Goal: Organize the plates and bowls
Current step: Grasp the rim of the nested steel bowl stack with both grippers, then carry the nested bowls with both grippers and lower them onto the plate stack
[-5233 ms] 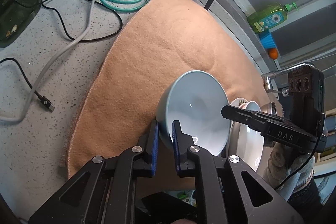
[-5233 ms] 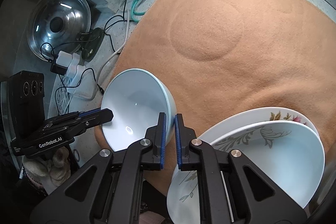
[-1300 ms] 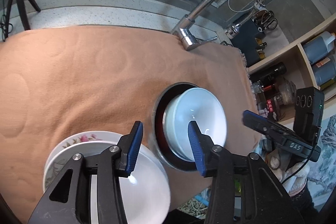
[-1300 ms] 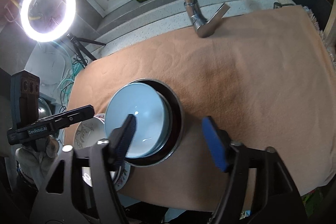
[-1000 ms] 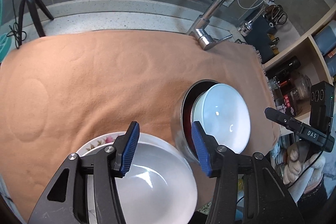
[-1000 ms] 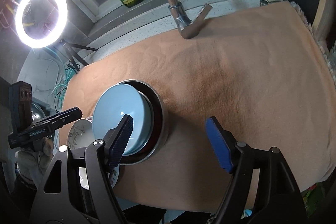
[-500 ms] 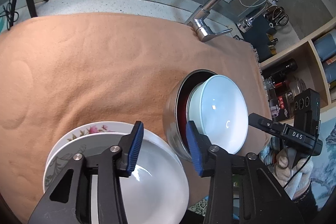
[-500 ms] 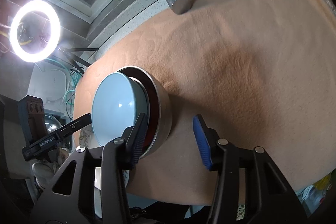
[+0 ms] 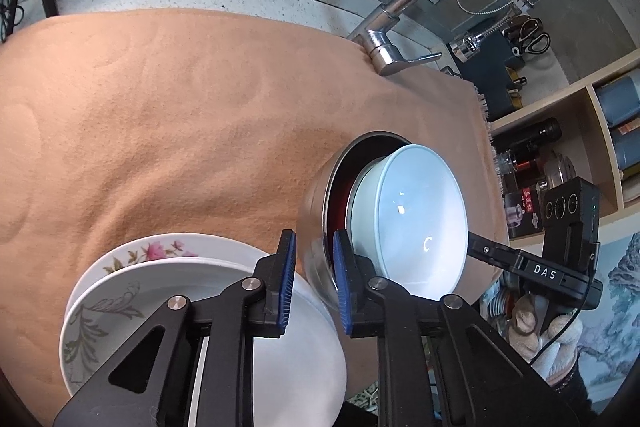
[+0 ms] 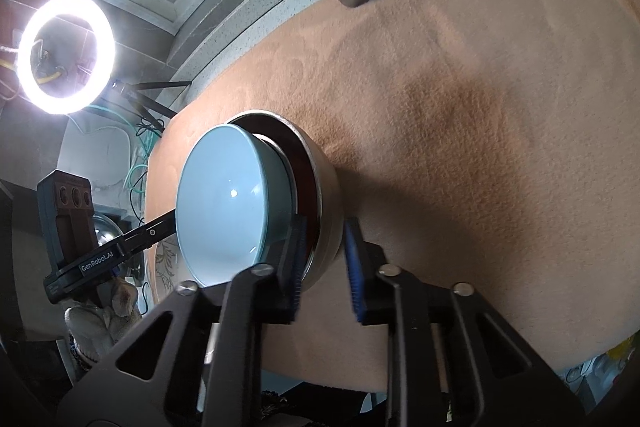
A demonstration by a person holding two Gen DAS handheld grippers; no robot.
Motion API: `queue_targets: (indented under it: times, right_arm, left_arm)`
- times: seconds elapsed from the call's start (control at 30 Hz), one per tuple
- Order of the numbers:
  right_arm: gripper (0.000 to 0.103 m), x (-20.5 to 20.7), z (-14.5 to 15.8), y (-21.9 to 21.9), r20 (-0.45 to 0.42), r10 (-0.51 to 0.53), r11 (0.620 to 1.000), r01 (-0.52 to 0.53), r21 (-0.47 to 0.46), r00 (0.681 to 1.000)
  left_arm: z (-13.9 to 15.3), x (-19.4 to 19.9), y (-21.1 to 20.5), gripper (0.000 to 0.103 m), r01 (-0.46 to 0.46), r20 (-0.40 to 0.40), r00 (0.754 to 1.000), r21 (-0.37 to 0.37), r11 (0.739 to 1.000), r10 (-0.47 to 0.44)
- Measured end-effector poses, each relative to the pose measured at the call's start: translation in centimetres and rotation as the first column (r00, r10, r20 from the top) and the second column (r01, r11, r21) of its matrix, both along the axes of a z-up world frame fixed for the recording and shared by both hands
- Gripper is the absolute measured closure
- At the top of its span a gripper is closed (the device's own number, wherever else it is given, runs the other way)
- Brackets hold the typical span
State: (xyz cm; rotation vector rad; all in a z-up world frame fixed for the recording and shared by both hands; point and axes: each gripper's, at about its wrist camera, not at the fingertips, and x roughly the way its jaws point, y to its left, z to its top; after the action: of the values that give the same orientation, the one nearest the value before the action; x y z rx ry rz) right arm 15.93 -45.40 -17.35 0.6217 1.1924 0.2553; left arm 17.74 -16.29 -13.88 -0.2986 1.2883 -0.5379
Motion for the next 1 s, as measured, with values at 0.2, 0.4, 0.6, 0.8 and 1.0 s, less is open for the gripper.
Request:
queue_targets:
  times: [0.2, 0.4, 0.6, 0.8, 1.0]
  right_arm:
    - [0.092, 0.2, -0.2, 0.3, -0.008, 0.008, 1.0, -0.008, 0.004, 1.0]
    - [0.092, 0.3, -0.3, 0.4, -0.011, 0.01, 1.0, -0.01, 0.004, 1.0]
    - [0.092, 0.5, -0.1, 0.6, -0.01, 0.017, 1.0, -0.017, -0.019, 1.0]
    - [0.092, 0.7, 0.0, 0.7, -0.005, 0.028, 0.999, -0.029, -0.043, 1.0]
    - [0.092, 0.8, 0.2, 0.9, 0.004, 0.037, 0.997, -0.036, -0.064, 0.999]
  left_arm:
    - [-0.2, 0.2, -0.4, 0.092, 0.008, -0.01, 1.0, -0.008, 1.0, -0.008]
    - [-0.5, 0.3, -0.7, 0.092, 0.009, -0.017, 1.0, -0.009, 1.0, -0.009]
    - [-0.2, 0.2, -1.1, 0.092, 0.021, 0.002, 1.0, 0.012, 1.0, -0.021]
    - [-0.1, 0.1, -1.4, 0.092, 0.029, 0.021, 0.999, 0.028, 0.999, -0.029]
    - [0.0, 0.1, -1.6, 0.092, 0.041, 0.039, 0.998, 0.046, 0.998, -0.042]
